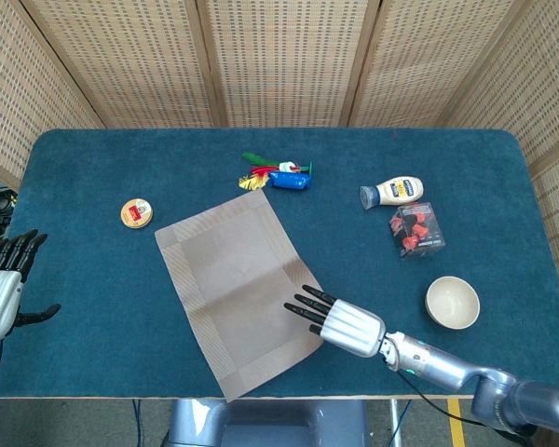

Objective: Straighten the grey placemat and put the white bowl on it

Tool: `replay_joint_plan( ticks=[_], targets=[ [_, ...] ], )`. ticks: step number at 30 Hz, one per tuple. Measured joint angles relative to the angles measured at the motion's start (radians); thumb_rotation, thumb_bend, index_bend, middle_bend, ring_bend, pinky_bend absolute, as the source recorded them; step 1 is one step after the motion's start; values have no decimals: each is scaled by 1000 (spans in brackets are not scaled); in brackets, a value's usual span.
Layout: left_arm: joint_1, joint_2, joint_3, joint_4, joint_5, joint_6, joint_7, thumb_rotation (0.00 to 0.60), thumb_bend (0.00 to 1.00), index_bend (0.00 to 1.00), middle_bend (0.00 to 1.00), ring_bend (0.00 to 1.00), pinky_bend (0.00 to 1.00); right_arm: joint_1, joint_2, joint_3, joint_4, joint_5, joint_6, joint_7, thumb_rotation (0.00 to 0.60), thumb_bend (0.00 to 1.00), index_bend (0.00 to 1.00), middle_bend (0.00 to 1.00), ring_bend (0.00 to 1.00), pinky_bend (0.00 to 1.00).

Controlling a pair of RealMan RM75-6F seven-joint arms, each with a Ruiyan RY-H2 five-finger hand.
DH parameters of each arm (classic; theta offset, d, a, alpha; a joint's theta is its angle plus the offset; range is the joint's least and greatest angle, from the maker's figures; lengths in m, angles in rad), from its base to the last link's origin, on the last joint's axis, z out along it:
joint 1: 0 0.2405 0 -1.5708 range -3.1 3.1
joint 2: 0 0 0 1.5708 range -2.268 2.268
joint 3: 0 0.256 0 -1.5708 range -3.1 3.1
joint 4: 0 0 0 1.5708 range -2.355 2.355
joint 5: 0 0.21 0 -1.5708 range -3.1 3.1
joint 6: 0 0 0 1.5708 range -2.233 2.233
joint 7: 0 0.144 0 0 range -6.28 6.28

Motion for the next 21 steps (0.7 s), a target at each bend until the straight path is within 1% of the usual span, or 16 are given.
replay_joint_plan(
  ticks=[2,5,7,10,13,16,21],
  targets=[
    [3,-1,5,-6,7,4,7,600,0,0,0,0,0,-9,53,-23,-14,-39,29,-21,600,665,698,56,0,0],
    [6,-4,9,-12,11,6,17,600,0,0,0,0,0,-13,121,-41,-19,-80,46,-58,600,664,697,60,0,0],
    [6,-7,9,-13,12,6,23,600,0,0,0,0,0,-9,146,-41,-11,-92,44,-80,600,658,695,65,0,0],
    [4,-9,8,-12,7,3,27,600,0,0,0,0,0,8,157,-25,21,-99,32,-100,600,639,694,74,0,0],
    [1,-11,3,-6,-8,-4,28,600,0,0,0,0,0,42,155,2,81,-112,10,-133,600,618,693,82,0,0],
    [-5,-12,-4,2,-27,-15,28,600,0,0,0,0,0,86,144,30,167,-132,-13,-166,600,599,693,83,0,0],
    [-14,-15,-13,12,-54,-34,28,600,0,0,0,0,0,157,93,64,344,-159,-47,-182,600,572,693,74,0,0]
  ],
)
